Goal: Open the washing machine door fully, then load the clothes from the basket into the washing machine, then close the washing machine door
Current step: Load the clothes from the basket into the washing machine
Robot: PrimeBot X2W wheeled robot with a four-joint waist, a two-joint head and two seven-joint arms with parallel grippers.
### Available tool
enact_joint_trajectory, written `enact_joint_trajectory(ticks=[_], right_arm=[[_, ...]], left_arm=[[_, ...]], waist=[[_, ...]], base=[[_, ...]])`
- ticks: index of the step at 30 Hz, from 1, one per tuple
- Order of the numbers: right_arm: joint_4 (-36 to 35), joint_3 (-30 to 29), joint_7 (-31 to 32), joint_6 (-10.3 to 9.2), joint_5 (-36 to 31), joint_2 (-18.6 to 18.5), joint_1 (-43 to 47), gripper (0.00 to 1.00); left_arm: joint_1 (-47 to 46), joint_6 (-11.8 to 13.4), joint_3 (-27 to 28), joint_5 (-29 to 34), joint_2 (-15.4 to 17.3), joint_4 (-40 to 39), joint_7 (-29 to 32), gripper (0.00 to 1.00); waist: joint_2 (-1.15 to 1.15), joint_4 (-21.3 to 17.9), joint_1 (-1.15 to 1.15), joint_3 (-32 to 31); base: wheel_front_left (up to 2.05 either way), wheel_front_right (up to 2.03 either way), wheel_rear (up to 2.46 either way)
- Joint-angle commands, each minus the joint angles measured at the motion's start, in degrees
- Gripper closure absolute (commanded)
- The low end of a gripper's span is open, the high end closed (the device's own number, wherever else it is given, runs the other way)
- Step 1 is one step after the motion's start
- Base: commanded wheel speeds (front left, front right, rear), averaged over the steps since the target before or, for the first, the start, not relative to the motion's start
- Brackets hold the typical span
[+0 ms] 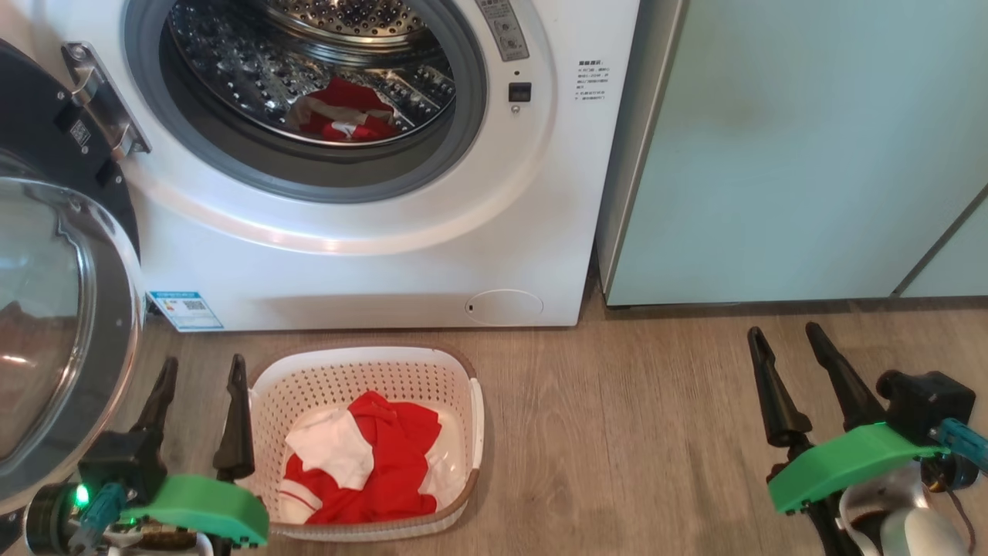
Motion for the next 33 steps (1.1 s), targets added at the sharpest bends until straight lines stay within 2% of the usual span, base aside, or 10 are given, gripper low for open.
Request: enact_joint_trajectory(ticks=[1,7,15,17,20,25,33], right_arm=[[-2.09,1.56,-0.6,0.0,0.31,-0.23,-2.16,0.0],[-2.64,2.2,-0.79,0.0,0.26,-0.23,-3.47,0.0],[-4.46,4.44,-1.44,0.0,0.57,-0.23,-9.01,0.0],[-4.57,5.58,-2.36,0.0,0.95,-0.23,-11.9,0.0],[-4.34,6.22,-3.17,0.0,1.2,-0.23,-13.7,0.0],[-3.64,7.74,-5.31,0.0,1.95,-0.23,-17.51,0.0],[-1.56,11.21,-9.07,0.0,3.94,-0.23,-22.19,0.0]], left_arm=[[-3.34,0.36,2.35,-0.25,1.2,-1.31,-0.26,0.0],[-6.55,0.11,1.85,-0.44,0.27,0.67,-0.4,0.0],[-15.93,-1.92,1.65,-1.32,-1.03,7.25,-0.72,0.0],[-20.25,-3.46,1.51,-1.89,-1.38,11.45,-0.82,0.0],[-23.11,-4.77,1.27,-2.38,-1.61,14.84,-0.82,0.0],[-29.89,-8.69,0.64,-4.2,-1.65,24.96,0.42,0.0],[-39.47,-15.14,-1.18,-6.39,-0.09,40.26,7.72,0.0]], waist=[[0.0,-0.03,0.0,0.41],[0.0,-0.24,0.0,3.95],[0.0,-2.2,0.0,16.51],[0.0,-3.46,0.0,21.8],[0.0,-4.34,0.0,24.89],[0.0,-6.76,0.0,32.02],[0.0,-11.27,0.0,41.53]], base=[[0.0,0.0,0.0],[0.0,0.0,0.0],[0.0,0.0,0.0],[0.0,0.0,0.0],[0.0,0.0,0.0],[0.0,0.0,0.0],[0.0,0.0,0.0]])
